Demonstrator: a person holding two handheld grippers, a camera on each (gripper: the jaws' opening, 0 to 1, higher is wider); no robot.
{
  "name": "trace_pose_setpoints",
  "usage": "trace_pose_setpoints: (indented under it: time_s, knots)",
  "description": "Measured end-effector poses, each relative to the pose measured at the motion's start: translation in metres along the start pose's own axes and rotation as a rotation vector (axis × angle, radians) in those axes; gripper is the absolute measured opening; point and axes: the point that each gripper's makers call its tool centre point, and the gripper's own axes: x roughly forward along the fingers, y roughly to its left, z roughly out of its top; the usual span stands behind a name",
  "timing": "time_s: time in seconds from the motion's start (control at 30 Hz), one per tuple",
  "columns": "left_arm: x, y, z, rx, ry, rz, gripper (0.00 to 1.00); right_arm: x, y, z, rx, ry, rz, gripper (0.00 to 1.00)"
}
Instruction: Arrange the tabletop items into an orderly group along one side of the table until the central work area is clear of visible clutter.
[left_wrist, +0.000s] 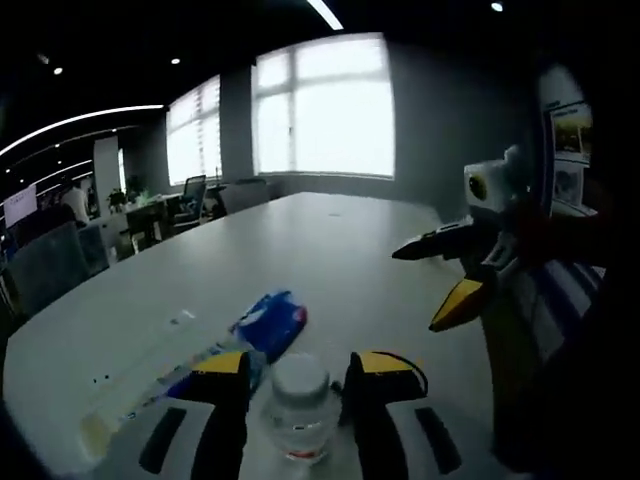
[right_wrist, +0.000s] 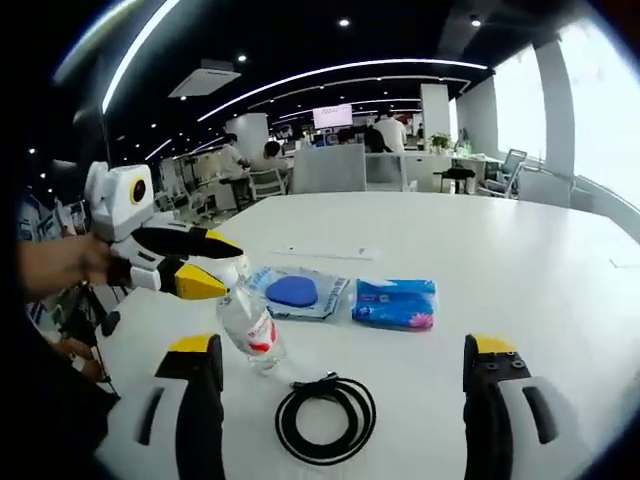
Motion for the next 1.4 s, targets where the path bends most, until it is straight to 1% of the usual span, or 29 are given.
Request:
trace_pose_setpoints:
  time_s: [0.03,0.13,0.2,0.23,0.3,0.33,0.37,0.53,0.63,0.83,0.93,1.13,1.23,1.4]
  knots:
    - [0.0,0.0,-0.001,0.009,0.0,-0.013,0.36,0.0,0.0,0.0,0.001,-0.001,0.0,0.97]
    - [0.0,0.003,-0.007,0.027,0.015,-0.026,0.33,-0.001,0.001,0.001,0.0,-0.002,-0.001,0.96]
    - [-0.001,0.004,-0.01,0.029,0.012,-0.051,0.31,-0.002,0.0,0.0,0.0,0.001,-0.004,0.96]
    - [-0.001,0.004,-0.01,0.027,0.012,-0.06,0.28,-0.002,0.0,0.0,0.0,0.002,-0.005,0.96]
    - [-0.001,0.002,-0.009,0.058,-0.001,-0.092,0.23,-0.003,0.0,0.0,0.0,0.002,-0.008,0.96]
    - [-0.001,0.002,-0.009,0.064,-0.007,-0.102,0.22,-0.003,0.001,0.0,0.0,0.003,-0.007,0.96]
    - [-0.001,0.0,-0.008,0.065,-0.016,-0.122,0.22,-0.003,0.001,0.0,0.0,0.004,-0.007,0.96]
    - [-0.002,-0.002,-0.01,0.091,-0.025,-0.175,0.21,-0.004,0.002,-0.002,-0.003,0.011,-0.013,0.95]
    - [-0.002,-0.002,-0.011,0.094,-0.029,-0.195,0.21,-0.005,0.002,-0.003,-0.006,0.015,-0.016,0.95]
    - [-0.002,-0.005,-0.01,0.099,-0.061,-0.237,0.21,-0.008,0.004,-0.006,-0.012,0.027,-0.024,0.94]
    - [-0.002,-0.006,-0.01,0.102,-0.071,-0.248,0.21,-0.009,0.004,-0.007,-0.009,0.027,-0.029,0.94]
    - [-0.002,-0.009,-0.007,0.109,-0.098,-0.247,0.2,-0.011,0.005,-0.007,0.001,0.026,-0.036,0.93]
    - [-0.003,-0.01,-0.007,0.1,-0.099,-0.241,0.19,-0.011,0.005,-0.009,-0.006,0.035,-0.035,0.93]
    - [-0.003,-0.01,-0.008,0.087,-0.086,-0.236,0.19,-0.012,0.006,-0.007,-0.009,0.032,-0.033,0.93]
